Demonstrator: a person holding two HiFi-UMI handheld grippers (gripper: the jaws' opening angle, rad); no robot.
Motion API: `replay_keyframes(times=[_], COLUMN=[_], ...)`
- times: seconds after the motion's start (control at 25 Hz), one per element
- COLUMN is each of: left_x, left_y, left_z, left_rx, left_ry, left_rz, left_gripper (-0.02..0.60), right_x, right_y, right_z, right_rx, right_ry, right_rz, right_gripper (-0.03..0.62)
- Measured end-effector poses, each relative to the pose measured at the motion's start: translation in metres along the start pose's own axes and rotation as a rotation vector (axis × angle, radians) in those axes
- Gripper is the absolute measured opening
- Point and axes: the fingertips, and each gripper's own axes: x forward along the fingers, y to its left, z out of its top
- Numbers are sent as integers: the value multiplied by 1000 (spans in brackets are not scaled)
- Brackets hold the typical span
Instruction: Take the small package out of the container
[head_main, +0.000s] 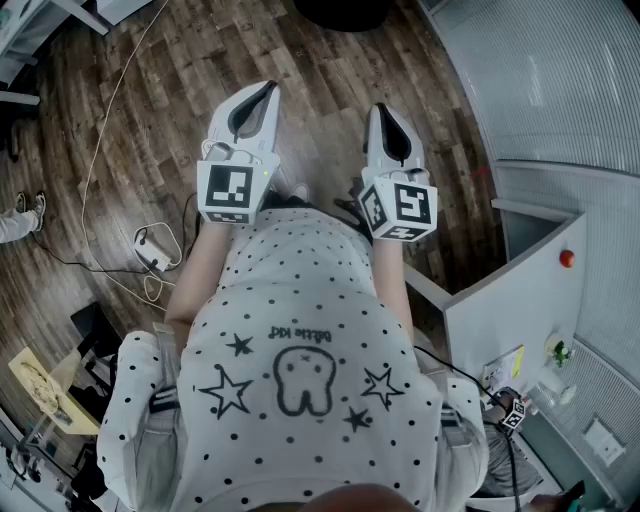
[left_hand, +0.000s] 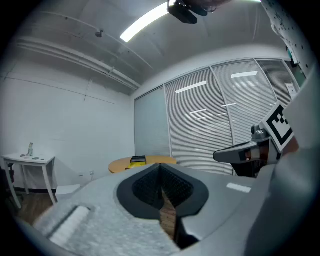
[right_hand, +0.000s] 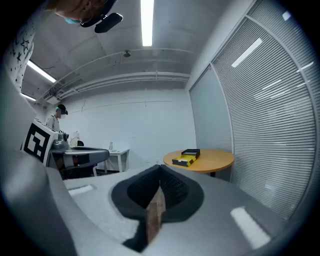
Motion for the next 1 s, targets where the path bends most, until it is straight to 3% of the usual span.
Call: replay_keyframes(times=[0.8, 1.0], left_x=[3, 1], left_y=[5, -6], left_z=[4, 11], left_rx=[-26, -13], left_ry=[3, 2], left_rz=[12, 2], left_gripper=[11, 11], right_x=[7, -1], right_y=[3, -5], right_z=[5, 19], right_rx=[-28, -2], right_ry=[8, -63], right_rz=[42, 84], right_gripper=[5, 5])
